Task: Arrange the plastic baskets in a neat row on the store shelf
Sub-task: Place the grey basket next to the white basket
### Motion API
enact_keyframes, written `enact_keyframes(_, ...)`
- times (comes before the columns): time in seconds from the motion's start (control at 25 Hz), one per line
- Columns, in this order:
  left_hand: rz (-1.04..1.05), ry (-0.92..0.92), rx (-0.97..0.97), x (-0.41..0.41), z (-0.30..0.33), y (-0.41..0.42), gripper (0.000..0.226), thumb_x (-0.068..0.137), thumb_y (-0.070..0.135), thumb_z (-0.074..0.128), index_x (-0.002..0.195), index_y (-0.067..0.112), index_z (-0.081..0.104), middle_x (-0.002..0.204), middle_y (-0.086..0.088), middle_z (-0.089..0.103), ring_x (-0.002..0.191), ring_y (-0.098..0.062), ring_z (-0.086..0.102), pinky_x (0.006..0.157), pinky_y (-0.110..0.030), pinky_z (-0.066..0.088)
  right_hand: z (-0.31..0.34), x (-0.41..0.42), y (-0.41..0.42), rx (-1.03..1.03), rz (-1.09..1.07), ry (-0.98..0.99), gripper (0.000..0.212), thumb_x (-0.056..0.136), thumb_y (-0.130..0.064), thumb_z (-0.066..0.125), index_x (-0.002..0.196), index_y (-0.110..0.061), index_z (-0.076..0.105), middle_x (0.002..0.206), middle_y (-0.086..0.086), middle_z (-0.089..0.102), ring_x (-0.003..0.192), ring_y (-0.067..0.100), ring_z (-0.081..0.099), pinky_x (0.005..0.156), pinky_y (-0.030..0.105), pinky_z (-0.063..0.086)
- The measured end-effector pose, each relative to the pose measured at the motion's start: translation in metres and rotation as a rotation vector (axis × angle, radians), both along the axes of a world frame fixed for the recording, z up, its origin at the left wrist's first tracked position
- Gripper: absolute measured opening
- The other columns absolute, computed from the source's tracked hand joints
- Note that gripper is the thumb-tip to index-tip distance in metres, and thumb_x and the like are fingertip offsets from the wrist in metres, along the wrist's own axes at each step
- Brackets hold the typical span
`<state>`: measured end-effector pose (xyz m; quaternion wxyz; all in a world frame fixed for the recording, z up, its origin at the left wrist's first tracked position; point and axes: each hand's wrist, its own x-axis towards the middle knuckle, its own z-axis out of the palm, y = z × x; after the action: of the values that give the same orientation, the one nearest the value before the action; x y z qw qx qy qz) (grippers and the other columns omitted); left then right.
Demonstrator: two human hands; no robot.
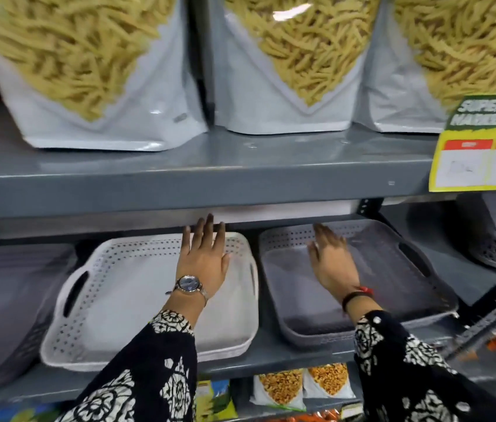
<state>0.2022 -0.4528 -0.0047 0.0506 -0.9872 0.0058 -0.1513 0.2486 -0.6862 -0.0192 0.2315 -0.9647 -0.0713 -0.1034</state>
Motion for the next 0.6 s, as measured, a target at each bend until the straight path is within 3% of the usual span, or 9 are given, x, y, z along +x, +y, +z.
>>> enact_keyframes(0.08, 0.063, -0.002, 0.044, -0.019, -0.002, 0.043, 0.052, 0.068, 0.031, 0.072, 0.113, 0.005, 0.067, 0.12, -0.018, 0.068, 0.111, -0.033, 0.065, 0.094, -0.053, 0.049, -0.009, -0.008, 0.047, 0.012, 0.094, 0.029, 0.066, 0.084, -0.04, 0.02, 0.138, -0.004, 0.03, 0.148, 0.016, 0.034, 0.138, 0.027, 0.028, 0.116, 0.045, 0.018)
enact_keyframes(0.2, 0.217, 0.05, 0.039, -0.049, -0.009, 0.124, 0.056, 0.078, 0.034, 0.04, 0.117, 0.001, 0.064, 0.124, -0.024, 0.064, 0.112, -0.038, 0.062, 0.103, -0.052, 0.026, -0.018, -0.02, 0.101, 0.024, 0.157, 0.132, 0.074, 0.084, -0.052, 0.02, 0.142, -0.007, 0.023, 0.151, 0.015, 0.027, 0.14, 0.027, 0.024, 0.117, 0.045, 0.017)
enact_keyframes(0.28, 0.315, 0.014, -0.073, -0.061, -0.016, 0.154, 0.056, 0.088, 0.032, 0.04, 0.134, 0.001, 0.047, 0.143, -0.026, 0.044, 0.132, -0.041, 0.042, 0.113, -0.054, 0.017, -0.024, -0.024, 0.098, 0.061, 0.106, 0.191, 0.069, 0.09, -0.048, 0.03, 0.143, -0.006, 0.017, 0.152, 0.017, 0.023, 0.139, 0.032, 0.023, 0.116, 0.045, 0.018)
enact_keyframes(0.36, 0.45, 0.096, -0.21, -0.081, -0.029, 0.191, 0.059, 0.095, 0.033, 0.038, 0.145, 0.004, 0.025, 0.155, -0.022, 0.021, 0.143, -0.038, 0.019, 0.118, -0.053, 0.008, -0.028, -0.029, 0.106, 0.092, 0.092, 0.265, 0.065, 0.093, -0.04, 0.036, 0.143, -0.005, 0.014, 0.152, 0.02, 0.023, 0.137, 0.036, 0.026, 0.114, 0.046, 0.023)
enact_keyframes(0.48, 0.48, 0.114, -0.313, -0.095, -0.045, 0.22, 0.06, 0.094, 0.035, 0.028, 0.146, 0.006, 0.021, 0.154, -0.022, 0.025, 0.142, -0.038, 0.023, 0.118, -0.052, 0.014, -0.037, -0.033, 0.117, 0.12, 0.104, 0.239, 0.056, 0.094, -0.022, 0.038, 0.143, -0.005, 0.017, 0.148, 0.023, 0.029, 0.133, 0.038, 0.033, 0.109, 0.045, 0.032)
enact_keyframes(0.6, 0.461, 0.209, -0.429, -0.089, -0.049, 0.226, 0.057, 0.099, 0.025, 0.032, 0.148, 0.005, 0.011, 0.156, -0.019, 0.017, 0.143, -0.033, 0.021, 0.118, -0.044, 0.019, -0.04, -0.032, 0.119, 0.127, 0.065, 0.22, 0.052, 0.094, -0.014, 0.036, 0.143, -0.007, 0.02, 0.144, 0.025, 0.036, 0.126, 0.04, 0.042, 0.104, 0.047, 0.038)
